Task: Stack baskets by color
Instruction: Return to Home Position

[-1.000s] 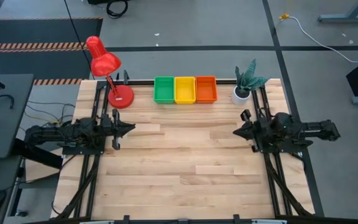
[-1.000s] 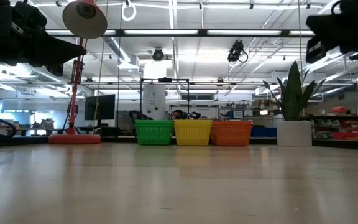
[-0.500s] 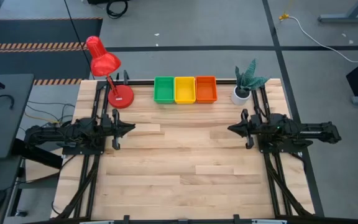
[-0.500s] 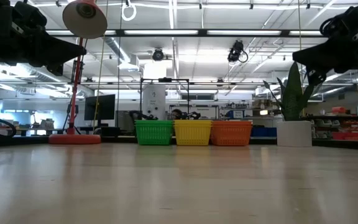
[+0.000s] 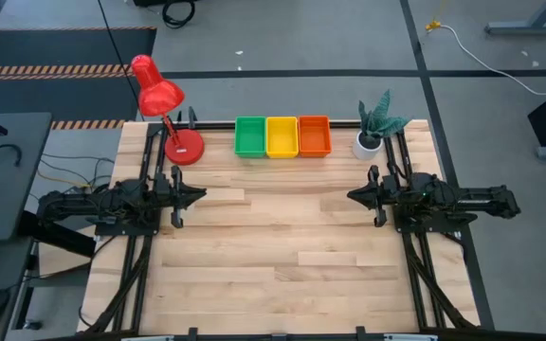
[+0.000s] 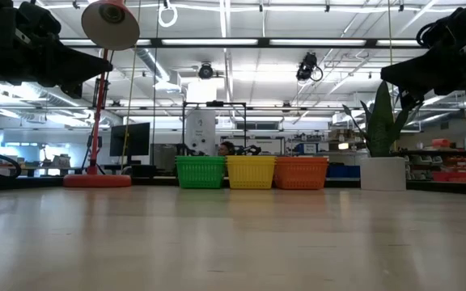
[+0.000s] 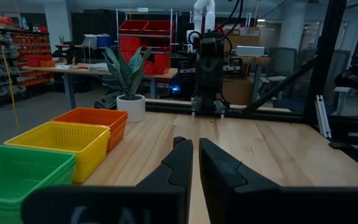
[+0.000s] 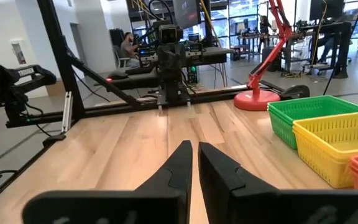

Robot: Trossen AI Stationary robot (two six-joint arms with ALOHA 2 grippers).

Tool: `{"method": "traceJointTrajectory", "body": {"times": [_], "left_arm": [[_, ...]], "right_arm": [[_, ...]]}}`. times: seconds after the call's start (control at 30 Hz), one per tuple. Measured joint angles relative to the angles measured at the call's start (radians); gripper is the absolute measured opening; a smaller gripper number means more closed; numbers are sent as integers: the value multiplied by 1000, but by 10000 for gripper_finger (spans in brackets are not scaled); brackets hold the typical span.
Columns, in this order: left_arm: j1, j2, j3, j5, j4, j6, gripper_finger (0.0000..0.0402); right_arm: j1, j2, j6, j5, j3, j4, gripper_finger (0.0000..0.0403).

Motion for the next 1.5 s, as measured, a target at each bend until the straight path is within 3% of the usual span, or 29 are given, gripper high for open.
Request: {"method": "traceJointTrajectory", "body": {"times": [1.13,1.5], "left_arm": [[0,0,0,0,0,0,28],[-76,0,0,-10,2,0,31]], "right_arm": [[0,0,1,0,0,0,32],[0,0,1,0,0,0,32]]}}
